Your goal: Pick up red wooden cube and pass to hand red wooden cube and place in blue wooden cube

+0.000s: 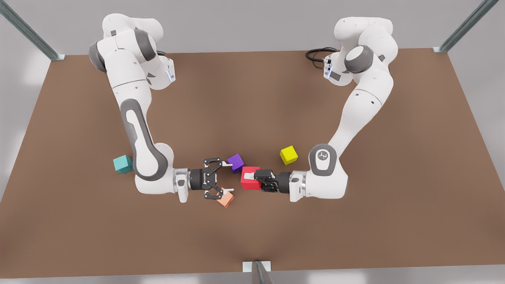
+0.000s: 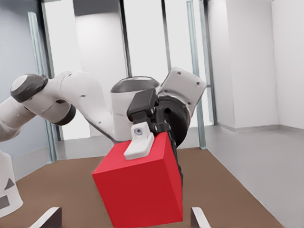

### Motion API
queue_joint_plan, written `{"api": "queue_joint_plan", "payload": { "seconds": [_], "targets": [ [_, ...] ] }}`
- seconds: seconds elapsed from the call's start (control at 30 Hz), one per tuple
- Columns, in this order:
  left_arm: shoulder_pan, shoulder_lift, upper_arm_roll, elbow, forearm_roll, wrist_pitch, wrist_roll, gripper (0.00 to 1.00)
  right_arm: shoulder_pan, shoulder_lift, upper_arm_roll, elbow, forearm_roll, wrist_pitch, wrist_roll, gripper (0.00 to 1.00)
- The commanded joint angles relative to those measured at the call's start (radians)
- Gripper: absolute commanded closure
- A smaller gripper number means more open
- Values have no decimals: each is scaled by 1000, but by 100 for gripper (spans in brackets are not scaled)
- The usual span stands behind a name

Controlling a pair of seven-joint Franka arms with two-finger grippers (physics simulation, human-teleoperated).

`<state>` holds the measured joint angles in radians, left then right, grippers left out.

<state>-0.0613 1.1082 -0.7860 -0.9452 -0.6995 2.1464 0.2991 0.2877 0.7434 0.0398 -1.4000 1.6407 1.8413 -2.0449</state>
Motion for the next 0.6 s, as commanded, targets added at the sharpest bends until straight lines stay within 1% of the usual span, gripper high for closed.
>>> {"api": "queue_joint_plan", "payload": {
  "seconds": [0.0,0.57],
  "targets": [
    [0,-2,-1,0,-29,1,84,67,1,-1,12,3,2,12,-83,0],
    [-22,7,2,2,-29,39,41,67,1,28,43,38,5,72,-44,0]
  ]
}}
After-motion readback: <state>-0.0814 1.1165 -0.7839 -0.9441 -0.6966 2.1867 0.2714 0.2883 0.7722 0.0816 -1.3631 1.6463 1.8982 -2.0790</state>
